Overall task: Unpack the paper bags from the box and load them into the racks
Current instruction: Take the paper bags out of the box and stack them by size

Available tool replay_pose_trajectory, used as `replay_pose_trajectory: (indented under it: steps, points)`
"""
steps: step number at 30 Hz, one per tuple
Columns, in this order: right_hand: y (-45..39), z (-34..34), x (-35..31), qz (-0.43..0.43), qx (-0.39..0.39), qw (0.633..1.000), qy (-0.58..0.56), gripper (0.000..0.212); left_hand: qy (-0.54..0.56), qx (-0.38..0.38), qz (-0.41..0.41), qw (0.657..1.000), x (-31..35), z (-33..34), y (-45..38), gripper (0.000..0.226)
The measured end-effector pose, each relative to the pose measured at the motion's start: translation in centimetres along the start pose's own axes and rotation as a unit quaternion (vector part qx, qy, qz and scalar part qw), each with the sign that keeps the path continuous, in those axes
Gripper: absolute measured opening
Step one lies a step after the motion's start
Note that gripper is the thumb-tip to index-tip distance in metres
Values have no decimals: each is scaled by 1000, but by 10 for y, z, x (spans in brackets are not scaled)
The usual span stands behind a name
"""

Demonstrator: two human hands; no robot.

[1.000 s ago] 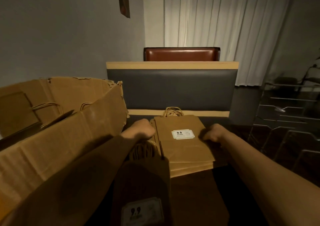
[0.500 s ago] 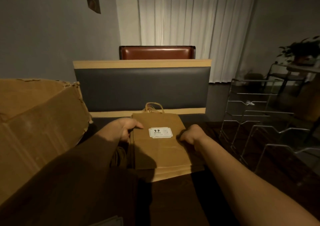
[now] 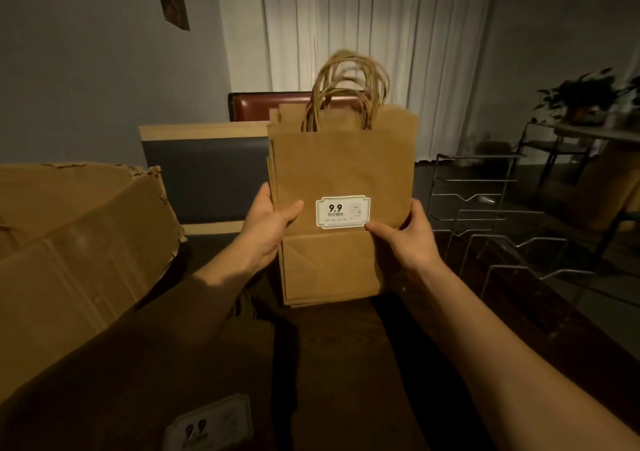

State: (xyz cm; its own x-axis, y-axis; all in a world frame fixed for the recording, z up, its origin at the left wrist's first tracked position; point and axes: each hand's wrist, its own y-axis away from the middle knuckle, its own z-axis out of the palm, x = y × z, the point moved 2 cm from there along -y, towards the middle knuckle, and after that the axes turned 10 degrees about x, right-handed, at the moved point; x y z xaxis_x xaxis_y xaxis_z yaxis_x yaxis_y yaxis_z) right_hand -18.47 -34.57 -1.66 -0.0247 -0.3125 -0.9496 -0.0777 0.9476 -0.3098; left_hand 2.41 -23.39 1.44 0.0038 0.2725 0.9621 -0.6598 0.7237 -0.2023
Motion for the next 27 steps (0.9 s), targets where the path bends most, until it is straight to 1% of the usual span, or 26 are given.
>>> replay_pose_trajectory:
  steps: [2,4,6,7,9,11,13,15,17,19,21,23,25,26,27]
  points:
    - [15,-6,-5,-33,-2,999,-15,64,-7,-20,1,1000,-10,-3,12,43]
    - [32,-12,11,-16,-11,999,-35,64,-20,-43,-67,997,-34,-7,23,63]
    - [48,-16,31,31,-41,998,-35,66,-30,-50,-147,987,-59,-9,34,89]
    - [54,-17,37,53,-49,997,-31,65,-35,-48,-168,984,-70,-10,37,93]
    - [54,-17,43,73,-57,995,-43,56,-40,-38,-171,984,-82,-9,39,82]
    - [49,-16,38,69,-46,995,-54,51,-45,-35,-152,987,-83,-7,38,72]
    - [47,-15,40,67,-36,996,-55,50,-58,-25,-135,989,-83,-6,36,68]
    - [49,-13,44,78,-46,995,-39,51,-63,-10,-150,987,-84,-7,35,71]
    - [47,-14,44,100,-76,992,-6,54,-89,6,-171,981,-81,-6,33,72]
    - [32,-13,30,120,-93,987,54,59,-130,16,-187,974,-72,-2,28,68]
    - [10,-8,24,139,-79,978,131,62,-187,18,-200,961,-64,4,23,66]
    - [2,-5,33,167,-80,959,216,56,-274,10,-217,937,-64,8,26,68]
    - [5,-1,63,183,-104,927,311,40,-346,-2,-221,912,-70,10,33,77]
    - [7,1,75,189,-106,915,341,40,-367,0,-222,903,-70,11,36,78]
    - [12,1,81,192,-97,900,378,47,-373,7,-220,901,-69,12,37,75]
